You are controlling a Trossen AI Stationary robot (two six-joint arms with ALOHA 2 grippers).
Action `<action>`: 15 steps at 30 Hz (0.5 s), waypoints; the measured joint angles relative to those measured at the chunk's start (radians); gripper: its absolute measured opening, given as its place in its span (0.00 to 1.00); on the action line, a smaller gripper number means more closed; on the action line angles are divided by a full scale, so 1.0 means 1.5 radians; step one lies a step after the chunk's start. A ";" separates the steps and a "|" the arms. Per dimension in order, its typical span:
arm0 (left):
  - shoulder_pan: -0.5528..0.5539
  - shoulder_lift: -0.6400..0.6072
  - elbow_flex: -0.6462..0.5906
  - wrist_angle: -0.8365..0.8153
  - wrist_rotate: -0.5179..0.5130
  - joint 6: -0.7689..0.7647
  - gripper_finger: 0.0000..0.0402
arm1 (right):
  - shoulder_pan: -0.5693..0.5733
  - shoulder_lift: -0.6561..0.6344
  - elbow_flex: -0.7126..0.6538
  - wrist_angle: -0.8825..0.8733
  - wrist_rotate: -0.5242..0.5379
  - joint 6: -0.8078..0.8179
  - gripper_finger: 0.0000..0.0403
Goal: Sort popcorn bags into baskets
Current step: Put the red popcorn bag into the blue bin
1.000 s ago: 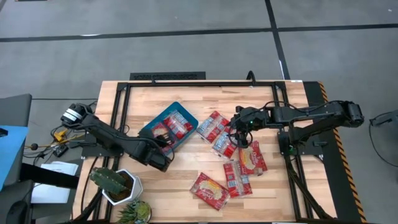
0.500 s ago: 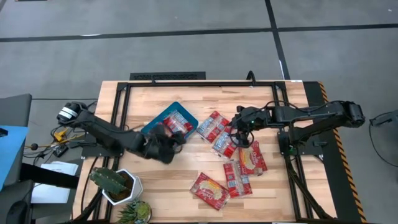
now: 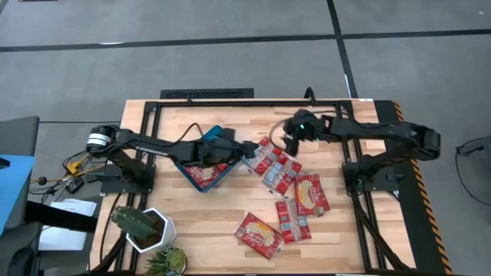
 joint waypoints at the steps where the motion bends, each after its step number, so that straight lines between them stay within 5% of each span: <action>1: 0.006 0.009 0.011 0.002 0.016 0.009 0.49 | -0.014 0.019 0.000 0.012 0.000 -0.003 0.62; 15: 0.001 0.024 0.104 -0.092 0.152 0.118 0.49 | -0.005 0.258 0.000 0.090 -0.095 -0.049 0.62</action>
